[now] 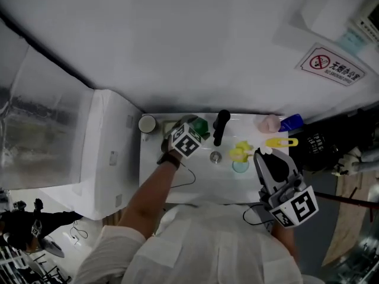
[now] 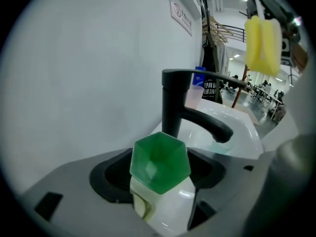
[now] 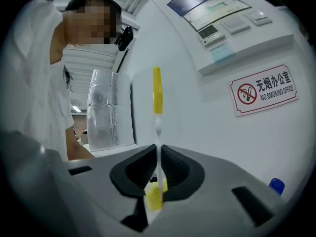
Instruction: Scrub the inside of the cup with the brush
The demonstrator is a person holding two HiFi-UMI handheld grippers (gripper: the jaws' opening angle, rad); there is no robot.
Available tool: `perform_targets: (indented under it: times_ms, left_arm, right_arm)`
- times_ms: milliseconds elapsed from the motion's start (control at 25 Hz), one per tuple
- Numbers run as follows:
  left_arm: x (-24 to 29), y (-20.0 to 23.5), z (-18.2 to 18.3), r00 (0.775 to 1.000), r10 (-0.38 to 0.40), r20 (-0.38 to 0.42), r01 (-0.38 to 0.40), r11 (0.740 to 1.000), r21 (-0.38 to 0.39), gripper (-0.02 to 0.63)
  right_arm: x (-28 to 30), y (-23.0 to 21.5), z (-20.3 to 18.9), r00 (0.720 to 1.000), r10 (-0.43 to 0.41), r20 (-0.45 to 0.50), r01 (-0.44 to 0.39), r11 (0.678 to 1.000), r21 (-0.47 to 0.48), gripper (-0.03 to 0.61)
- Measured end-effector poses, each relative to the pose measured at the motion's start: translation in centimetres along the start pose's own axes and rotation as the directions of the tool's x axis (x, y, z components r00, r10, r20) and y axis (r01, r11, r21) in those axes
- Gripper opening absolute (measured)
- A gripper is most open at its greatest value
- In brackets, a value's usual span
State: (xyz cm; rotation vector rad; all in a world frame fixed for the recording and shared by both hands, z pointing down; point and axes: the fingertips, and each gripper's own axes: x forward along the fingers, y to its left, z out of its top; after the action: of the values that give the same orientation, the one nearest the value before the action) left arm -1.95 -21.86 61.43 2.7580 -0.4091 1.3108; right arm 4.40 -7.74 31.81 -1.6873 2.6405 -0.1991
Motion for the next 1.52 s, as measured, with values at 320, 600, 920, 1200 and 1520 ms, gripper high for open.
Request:
perform_targets:
  times_ms: [320, 600, 920, 1200, 1520]
  left_arm:
    - [1.6, 1.1, 0.8, 1.000, -0.014, 0.026, 0.015, 0.999, -0.050, 0.309]
    - [1.6, 1.4, 0.7, 0.999, 0.016, 0.032, -0.015, 0.999, -0.046, 0.334]
    - [-1.1, 1.6, 1.6, 0.995, 0.064, 0.083, -0.059, 0.996, -0.066, 0.341]
    - [-6.3, 2.2, 1.4, 0.976, 0.163, 0.145, -0.136, 0.974, -0.179, 0.341]
    - [-9.9, -1.5, 0.9, 0.968, 0.140, 0.208, -0.081, 0.959, -0.270, 0.327]
  right_arm:
    - [-1.2, -1.3, -0.9, 0.998, -0.057, -0.014, 0.057, 0.998, 0.020, 0.031]
    - [-1.3, -1.5, -1.0, 0.998, -0.063, -0.019, 0.064, 0.998, 0.019, 0.031]
    - [-1.1, -1.4, -0.9, 0.999, -0.042, -0.017, 0.042, 0.999, 0.021, 0.031]
    - [-0.9, -1.3, -0.8, 1.000, -0.017, -0.002, 0.017, 1.000, 0.025, 0.031]
    - [-1.1, -1.0, -1.1, 1.000, 0.003, 0.003, -0.003, 0.999, 0.033, 0.031]
